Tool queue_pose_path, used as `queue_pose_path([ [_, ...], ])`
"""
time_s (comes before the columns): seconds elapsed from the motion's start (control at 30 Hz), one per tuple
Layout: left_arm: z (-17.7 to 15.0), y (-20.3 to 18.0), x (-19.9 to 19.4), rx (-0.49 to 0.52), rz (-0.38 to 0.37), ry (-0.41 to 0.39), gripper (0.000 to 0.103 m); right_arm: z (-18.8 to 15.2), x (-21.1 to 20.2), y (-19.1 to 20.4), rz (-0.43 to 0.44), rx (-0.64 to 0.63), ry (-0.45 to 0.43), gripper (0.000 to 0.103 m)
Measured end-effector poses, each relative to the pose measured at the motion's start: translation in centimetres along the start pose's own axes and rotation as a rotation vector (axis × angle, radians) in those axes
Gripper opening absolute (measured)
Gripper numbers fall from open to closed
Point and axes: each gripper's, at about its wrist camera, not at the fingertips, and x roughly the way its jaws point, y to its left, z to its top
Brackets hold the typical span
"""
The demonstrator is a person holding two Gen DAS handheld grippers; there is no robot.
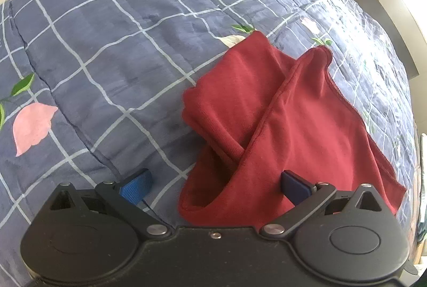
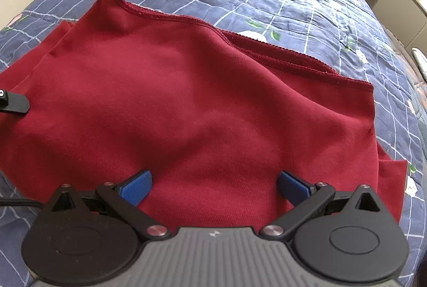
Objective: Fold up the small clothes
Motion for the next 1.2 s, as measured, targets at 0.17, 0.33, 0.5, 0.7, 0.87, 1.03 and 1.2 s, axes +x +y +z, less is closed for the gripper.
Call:
queue_pose_path([
  [0.17,0.0,-0.1,0.0,-0.027,0.011,-0.007,0.101,0.0,0.1,-0.1,0.005,0.000,0.002,0.103],
  [0.33,0.0,-0.5,-0.2,-0.030,0.016,-0.013,0.096,-0.1,0.1,0.0,0.005,-0.002,-0.009,0.103],
  [0.5,-0.1,-0.7,-0.2,-0.043,0.020,-0.021,0.089,0.0,0.1,-0.1,0.013,-0.001,-0.004,0.103],
  [0.7,-0.2,-1.1,-0.6,-0.055,-0.003,-0.028,0.070,0.0,0.1,-0.3,0.022,-0.001,0.004,0.103],
  [0.87,-0.5,-1.5,-1.1,-0.053,-0.037,-0.042,0.036,0.2,0.2,-0.3,0.024,0.000,0.013,0.103],
  [1.03,-0.8,-2.2,-1.9,-0.024,-0.055,-0.075,0.023,0.4,0.3,-0.3,0.029,-0.004,0.028,0.103],
  [1.2,-1.2,-3.0,-2.8,0.019,-0.058,-0.114,0.019,0.6,0.5,-0.6,0.046,-0.012,0.043,0.103],
])
